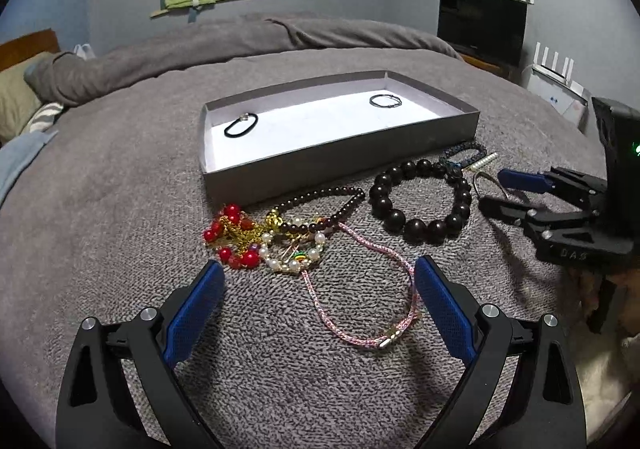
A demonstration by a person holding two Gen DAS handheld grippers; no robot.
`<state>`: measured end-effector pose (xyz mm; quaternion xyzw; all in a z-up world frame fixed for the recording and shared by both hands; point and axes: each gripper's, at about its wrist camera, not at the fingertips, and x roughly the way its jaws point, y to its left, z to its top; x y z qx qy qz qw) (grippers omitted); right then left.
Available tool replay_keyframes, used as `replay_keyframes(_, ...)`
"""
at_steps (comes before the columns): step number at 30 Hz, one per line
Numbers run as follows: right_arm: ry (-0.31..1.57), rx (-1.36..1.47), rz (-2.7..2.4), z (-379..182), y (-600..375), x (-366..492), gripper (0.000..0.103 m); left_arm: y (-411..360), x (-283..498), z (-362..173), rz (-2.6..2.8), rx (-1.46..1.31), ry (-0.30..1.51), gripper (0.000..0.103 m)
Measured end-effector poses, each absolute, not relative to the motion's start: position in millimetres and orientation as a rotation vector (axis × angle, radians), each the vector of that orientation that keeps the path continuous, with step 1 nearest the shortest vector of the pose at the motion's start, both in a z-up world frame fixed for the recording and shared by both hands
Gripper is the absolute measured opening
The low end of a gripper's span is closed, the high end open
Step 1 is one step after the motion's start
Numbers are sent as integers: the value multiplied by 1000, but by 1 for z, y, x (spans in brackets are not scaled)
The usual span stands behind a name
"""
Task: Organize jewelry
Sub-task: 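Grasp the second silver bangle with the right tool while the left tool grasps the red beaded earrings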
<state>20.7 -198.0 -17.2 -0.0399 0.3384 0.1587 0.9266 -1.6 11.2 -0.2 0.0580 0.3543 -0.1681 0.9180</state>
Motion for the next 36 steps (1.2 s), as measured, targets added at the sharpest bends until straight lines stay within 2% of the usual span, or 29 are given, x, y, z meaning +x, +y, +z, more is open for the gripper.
replay_keyframes(3, 690, -100, 323, -17, -194, 20, 57, 13, 0, -1, -357, 103, 740, 95)
replay_keyframes(4, 690, -104, 326, -17, -194, 20, 53, 13, -1, -1, -361, 99, 740, 95)
replay_keyframes(7, 688, -97, 328, -17, -194, 20, 47, 13, -2, 0, -363, 99, 731, 95)
replay_keyframes(30, 687, -52, 328, -13, -205, 22, 47, 54, 18, 7, -235, -4, 721, 90)
replay_keyframes(31, 687, -52, 328, -13, -205, 22, 47, 55, 19, 7, -233, -5, 722, 88)
replay_keyframes(35, 688, -54, 328, -14, -204, 22, 47, 59, 35, 13, -223, -11, 740, 58)
replay_keyframes(36, 689, -55, 328, -14, -204, 22, 47, 62, 41, 14, -214, -22, 747, 53)
